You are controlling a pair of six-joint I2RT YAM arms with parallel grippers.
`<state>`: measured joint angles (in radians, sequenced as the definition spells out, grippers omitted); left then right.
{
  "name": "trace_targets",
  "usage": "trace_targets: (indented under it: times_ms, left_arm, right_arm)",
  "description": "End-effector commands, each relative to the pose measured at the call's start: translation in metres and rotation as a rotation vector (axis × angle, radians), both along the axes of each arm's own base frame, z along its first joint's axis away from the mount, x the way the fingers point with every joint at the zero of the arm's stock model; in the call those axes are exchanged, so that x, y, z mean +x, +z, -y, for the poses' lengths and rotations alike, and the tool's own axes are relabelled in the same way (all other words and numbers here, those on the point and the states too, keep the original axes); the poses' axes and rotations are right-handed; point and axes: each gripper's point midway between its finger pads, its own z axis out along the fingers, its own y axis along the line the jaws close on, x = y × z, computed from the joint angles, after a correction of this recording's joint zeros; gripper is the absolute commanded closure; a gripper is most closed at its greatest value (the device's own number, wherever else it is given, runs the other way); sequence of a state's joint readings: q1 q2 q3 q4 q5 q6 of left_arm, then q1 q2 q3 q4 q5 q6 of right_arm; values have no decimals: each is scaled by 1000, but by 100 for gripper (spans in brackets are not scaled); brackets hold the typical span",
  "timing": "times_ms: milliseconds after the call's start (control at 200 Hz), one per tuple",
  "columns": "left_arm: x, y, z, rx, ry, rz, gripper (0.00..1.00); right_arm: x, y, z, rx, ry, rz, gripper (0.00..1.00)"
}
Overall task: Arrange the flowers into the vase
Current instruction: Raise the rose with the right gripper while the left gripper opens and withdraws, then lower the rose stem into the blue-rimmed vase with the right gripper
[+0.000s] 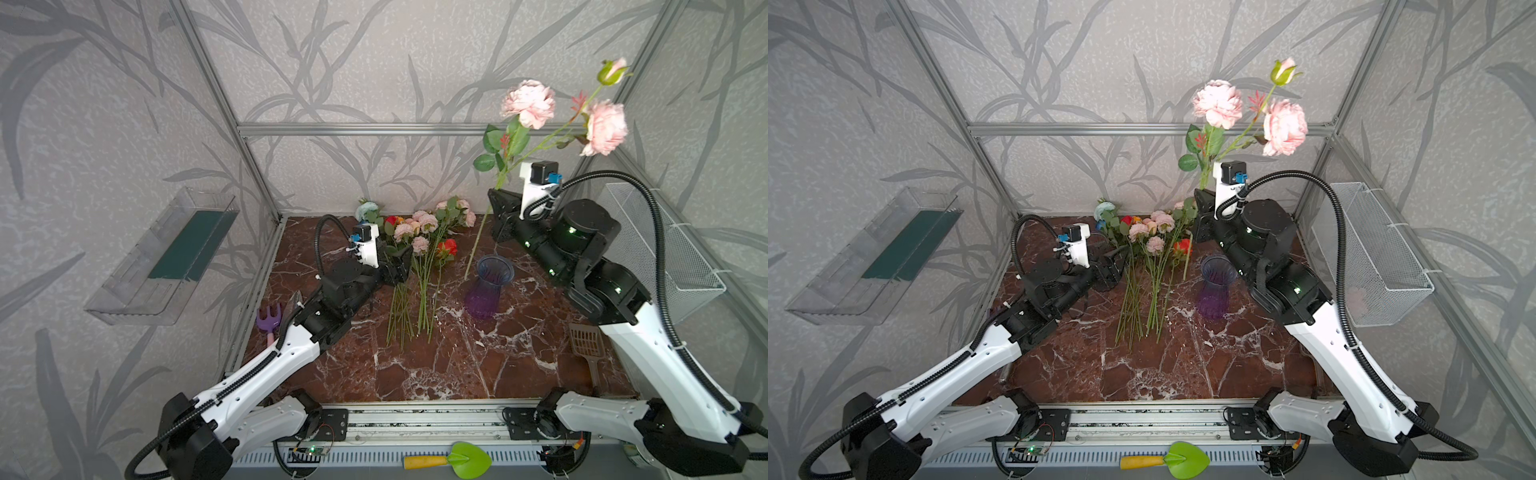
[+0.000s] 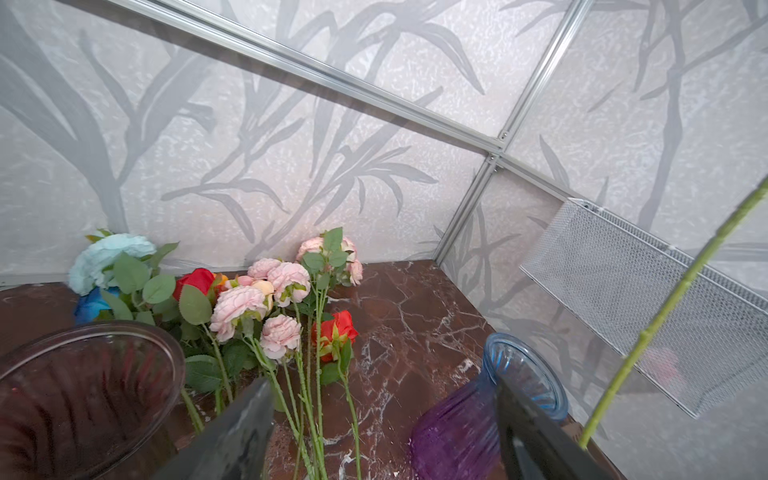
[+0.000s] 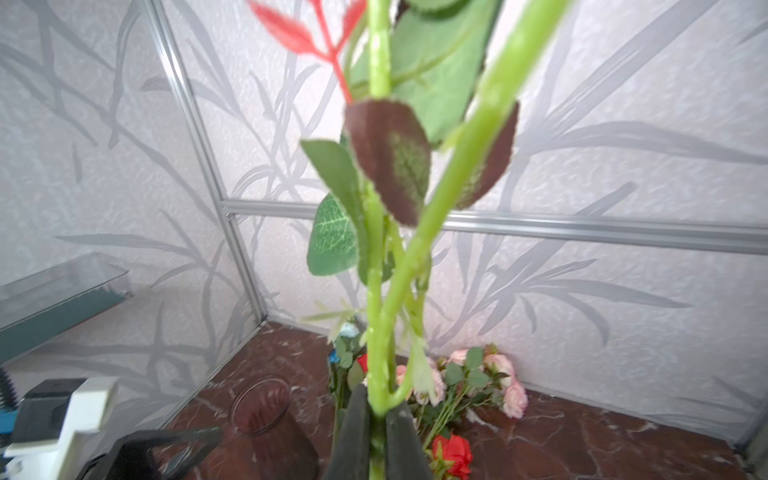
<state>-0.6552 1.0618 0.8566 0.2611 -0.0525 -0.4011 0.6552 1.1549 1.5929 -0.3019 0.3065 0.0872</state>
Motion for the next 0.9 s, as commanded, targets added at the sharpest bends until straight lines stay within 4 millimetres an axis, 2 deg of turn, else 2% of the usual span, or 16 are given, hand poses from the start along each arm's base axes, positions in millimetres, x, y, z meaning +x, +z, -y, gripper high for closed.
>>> trace_targets:
  times_ms: [0,190,380,720,900]
  left_arm:
    - [2,18,-11,-61,63,54,15]
    - [5,12,-10,-63,68,38,14]
    - [8,5,-6,-52,61,22,14]
    - [16,-13,1,-24,56,-26,14]
    - [22,-29,9,-4,46,-71,14]
  right_arm:
    - [11,5,39,-47,-174,60,100]
    - [39,-19,64,14,-199,-31,100]
    - [62,-67,71,72,-190,-143,100]
    - [63,-175,61,57,-152,-320,96]
    - [58,-206,64,28,-161,-378,90]
